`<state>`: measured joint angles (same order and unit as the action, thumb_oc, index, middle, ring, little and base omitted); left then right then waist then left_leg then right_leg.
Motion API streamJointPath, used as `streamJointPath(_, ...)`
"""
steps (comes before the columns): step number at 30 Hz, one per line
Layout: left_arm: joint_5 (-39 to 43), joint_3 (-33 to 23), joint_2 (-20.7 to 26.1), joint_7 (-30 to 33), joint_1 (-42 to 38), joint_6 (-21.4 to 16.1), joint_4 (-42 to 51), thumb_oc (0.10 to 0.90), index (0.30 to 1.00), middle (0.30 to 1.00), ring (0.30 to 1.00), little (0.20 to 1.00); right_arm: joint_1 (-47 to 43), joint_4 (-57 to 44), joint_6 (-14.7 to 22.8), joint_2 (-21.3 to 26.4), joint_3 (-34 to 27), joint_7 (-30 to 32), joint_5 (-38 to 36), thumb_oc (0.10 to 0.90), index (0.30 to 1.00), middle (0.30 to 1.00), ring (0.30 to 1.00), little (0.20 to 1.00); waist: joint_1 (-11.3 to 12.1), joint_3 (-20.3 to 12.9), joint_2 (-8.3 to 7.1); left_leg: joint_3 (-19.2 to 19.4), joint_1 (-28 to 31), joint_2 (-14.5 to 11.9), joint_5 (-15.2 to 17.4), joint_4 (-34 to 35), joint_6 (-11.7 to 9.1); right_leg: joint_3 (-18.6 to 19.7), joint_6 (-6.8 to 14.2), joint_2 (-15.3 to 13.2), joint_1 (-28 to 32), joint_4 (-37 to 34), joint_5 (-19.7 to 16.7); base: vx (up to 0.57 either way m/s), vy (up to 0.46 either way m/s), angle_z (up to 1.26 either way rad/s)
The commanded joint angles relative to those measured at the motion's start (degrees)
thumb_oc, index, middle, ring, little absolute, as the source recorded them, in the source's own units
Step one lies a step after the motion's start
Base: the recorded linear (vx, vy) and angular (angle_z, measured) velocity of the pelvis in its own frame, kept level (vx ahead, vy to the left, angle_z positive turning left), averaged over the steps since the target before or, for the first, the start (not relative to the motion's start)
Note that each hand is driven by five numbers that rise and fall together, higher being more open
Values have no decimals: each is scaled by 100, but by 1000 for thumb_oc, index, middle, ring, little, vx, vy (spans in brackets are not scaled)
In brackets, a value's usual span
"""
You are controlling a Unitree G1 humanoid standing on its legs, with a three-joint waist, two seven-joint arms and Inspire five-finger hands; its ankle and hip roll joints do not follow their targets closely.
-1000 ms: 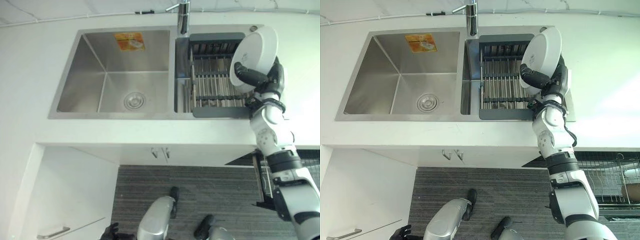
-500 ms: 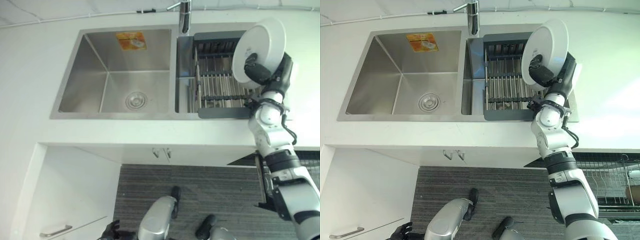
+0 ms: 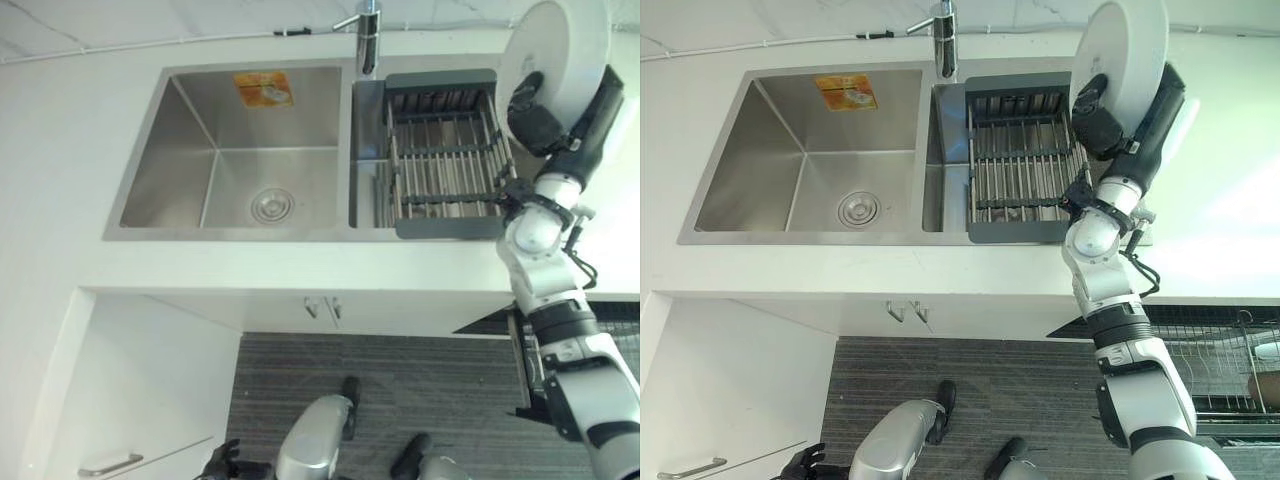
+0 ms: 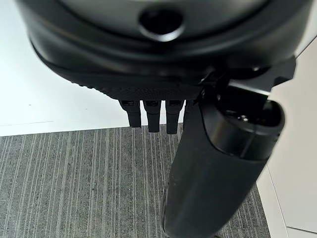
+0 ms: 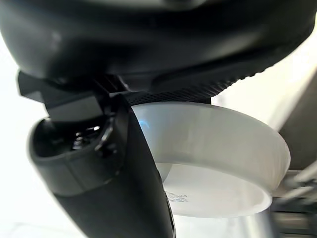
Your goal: Place the dishes in the dishwasher.
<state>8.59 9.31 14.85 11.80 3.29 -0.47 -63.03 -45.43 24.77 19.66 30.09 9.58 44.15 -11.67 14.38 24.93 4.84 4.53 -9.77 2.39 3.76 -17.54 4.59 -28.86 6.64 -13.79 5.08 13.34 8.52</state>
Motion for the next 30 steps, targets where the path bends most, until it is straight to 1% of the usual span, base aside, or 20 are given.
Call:
streamJointPath(1,-134,169,143,111,362,-164,-224,800,900,900,900,900,-573,-1010,1305,385,6,162,583,400,300,300,300,300,80,-603,8,-87,286,-347,636,35,-567,253,-186,47,-389,385,369,0,0,0)
streamJointPath(2,-133,149,129,121,378,-197,-251,800,900,900,900,900,-516,-1077,1406,336,17,190,639,400,300,300,300,300,70,-625,3,-75,295,-358,645,35,-569,257,-187,52,-383,385,380,-137,-2,-1)
streamJointPath(3,-146,87,92,147,407,-255,-283,800,900,900,900,900,-321,-1332,1608,223,8,257,737,400,300,300,300,300,22,-657,7,14,231,-393,523,35,-530,184,-234,52,-439,385,266,-47,-28,-1)
streamJointPath(4,-145,74,85,150,416,-256,-288,800,900,900,900,900,-283,-1379,1627,202,9,262,741,400,300,300,300,300,15,-686,-22,-26,292,-390,652,35,-573,277,-190,73,-393,385,393,-48,-35,1)
streamJointPath(5,-152,42,72,160,436,-263,-284,800,900,900,900,900,-174,-1528,1714,152,-2,280,750,400,300,300,300,300,-10,-707,-37,-6,295,-406,658,35,-576,293,-191,85,-398,385,402,-31,-29,2)
streamJointPath(6,-138,14,62,162,450,-288,-285,800,900,900,900,900,-64,-1686,1798,96,-19,267,737,400,300,300,300,300,-46,-709,-28,60,230,-428,533,35,-533,225,-240,83,-460,385,284,-138,-15,-1)
streamJointPath(7,-99,-41,41,149,479,-354,-309,800,900,900,900,900,141,-1935,1966,9,-55,135,649,400,300,300,300,300,-111,-736,-55,99,245,-459,548,35,-535,271,-245,109,-474,385,297,-143,-13,-6)
streamJointPath(9,-15,-164,-26,136,498,-451,-298,800,900,900,900,900,541,-2478,2066,-122,-89,69,725,400,300,300,300,300,-240,-758,-101,178,266,-514,571,35,-544,336,-251,153,-499,385,312,-45,-34,-10)
streamJointPath(10,-15,-164,-26,136,498,-451,-298,800,900,900,900,900,541,-2478,2066,-122,-89,69,725,400,300,300,300,300,-240,-758,-101,178,266,-514,571,35,-544,336,-251,153,-499,385,312,-42,-51,-18)
streamJointPath(11,4,-248,-91,143,516,-565,-291,800,900,900,900,900,912,-3064,1920,-151,-177,-88,736,400,300,300,300,300,-364,-770,-143,271,306,-564,598,35,-546,399,-262,192,-508,385,322,-42,-64,-21)
streamJointPath(12,25,-296,-139,182,532,-647,-290,800,900,900,900,900,1168,-3416,1816,-148,-252,-120,747,400,300,300,300,300,-439,-775,-174,337,339,-595,623,35,-542,432,-269,217,-506,385,328,-52,-82,-10)
streamJointPath(15,73,-418,-228,287,582,-762,-240,800,900,900,900,900,1816,-3985,1722,-123,-467,-163,833,400,300,300,300,300,-630,-786,-240,522,438,-680,677,35,-528,502,-278,279,-488,385,334,-41,-66,-29)
streamJointPath(17,-17,-477,-264,353,607,-823,-198,800,900,900,900,900,2235,-4170,1743,-44,-663,-170,812,400,300,300,300,300,-747,-791,-276,632,514,-733,709,35,-516,554,-290,340,-452,385,336,-25,-64,-56)
streamJointPath(19,-86,-498,-269,399,602,-845,-143,800,900,900,900,900,2575,-4238,1880,30,-857,-168,706,400,300,300,300,300,-867,-777,-296,708,576,-779,718,35,-501,600,-300,399,-419,385,324,-21,-63,-42)
streamJointPath(21,-69,-515,-219,436,543,-821,-26,800,900,900,900,900,3030,-4276,2077,119,-1149,-107,689,400,300,300,300,300,-1059,-715,-320,808,687,-854,722,35,-480,702,-322,467,-410,385,282,-44,-83,-40)
streamJointPath(22,87,-521,-207,450,514,-787,21,800,900,900,900,900,3183,-4272,2136,139,-1242,-125,677,400,300,300,300,300,-1135,-694,-340,846,735,-871,730,35,-472,767,-339,486,-421,385,277,-66,-113,-53)
streamJointPath(23,415,-577,-198,447,439,-718,129,800,900,900,900,900,3502,-4247,2252,148,-1461,-256,513,400,300,300,300,300,-1335,-690,-404,917,830,-864,762,35,-477,996,-361,523,-475,385,287,-50,-106,-48)
streamJointPath(24,378,-583,-201,446,435,-706,178,800,900,900,900,900,3626,-4224,2307,142,-1555,-228,507,400,300,300,300,300,-1406,-712,-429,944,861,-857,777,35,-489,1087,-360,538,-497,385,294,-27,-94,-55)
streamJointPath(27,299,-539,-230,498,477,-724,207,800,900,900,900,900,3870,-4123,2496,59,-1815,-186,404,400,300,300,300,300,-1564,-793,-464,1001,901,-840,802,35,-527,1271,-335,562,-562,385,297,7,-43,-40)
streamJointPath(30,392,-511,-237,547,540,-684,218,800,900,900,900,900,4089,-3971,2559,-17,-1974,-335,185,400,300,300,300,300,-1676,-837,-472,1027,914,-863,811,35,-549,1369,-333,601,-596,385,305,3,-37,-26)
